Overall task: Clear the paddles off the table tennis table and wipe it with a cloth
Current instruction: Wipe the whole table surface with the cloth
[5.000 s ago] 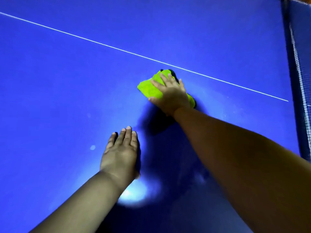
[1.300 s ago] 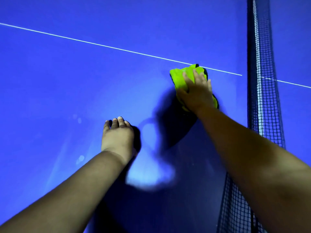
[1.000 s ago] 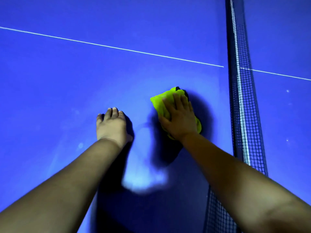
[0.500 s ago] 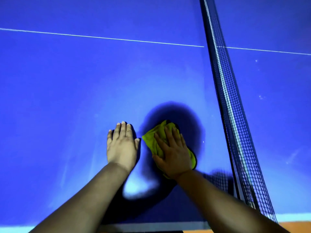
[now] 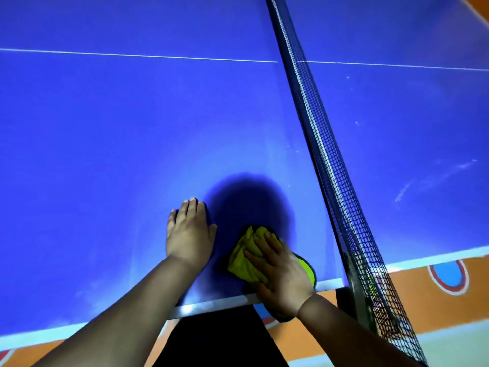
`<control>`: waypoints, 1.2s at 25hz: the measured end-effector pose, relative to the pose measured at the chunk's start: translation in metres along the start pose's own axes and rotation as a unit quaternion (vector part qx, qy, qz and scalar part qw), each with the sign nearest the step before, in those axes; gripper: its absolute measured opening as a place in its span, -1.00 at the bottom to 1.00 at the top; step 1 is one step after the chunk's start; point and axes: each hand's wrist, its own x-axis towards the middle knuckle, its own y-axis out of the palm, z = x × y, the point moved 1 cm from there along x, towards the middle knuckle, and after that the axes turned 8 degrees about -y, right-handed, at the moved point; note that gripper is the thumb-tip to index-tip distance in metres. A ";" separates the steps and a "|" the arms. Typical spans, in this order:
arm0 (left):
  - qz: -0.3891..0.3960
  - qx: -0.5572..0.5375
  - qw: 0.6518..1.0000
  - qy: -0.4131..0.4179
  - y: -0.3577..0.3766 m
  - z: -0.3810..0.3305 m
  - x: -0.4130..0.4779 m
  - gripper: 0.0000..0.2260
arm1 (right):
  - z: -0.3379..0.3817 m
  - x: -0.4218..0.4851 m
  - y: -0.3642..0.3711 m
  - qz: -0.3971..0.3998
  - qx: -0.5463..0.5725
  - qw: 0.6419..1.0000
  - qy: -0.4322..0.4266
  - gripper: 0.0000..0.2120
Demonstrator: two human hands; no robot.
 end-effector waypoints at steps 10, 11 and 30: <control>0.020 0.028 0.999 -0.021 -0.019 -0.027 0.113 -0.27 | -0.122 0.115 -0.020 0.019 -0.034 0.995 -0.094 -0.34; 0.021 0.035 0.999 -0.028 -0.022 -0.030 0.133 -0.24 | -0.139 0.140 -0.021 0.019 -0.035 0.994 -0.102 -0.35; 0.204 0.292 0.934 -0.030 -0.041 -0.090 0.300 -0.01 | -0.347 0.481 -0.042 0.015 -0.063 0.997 0.050 -0.31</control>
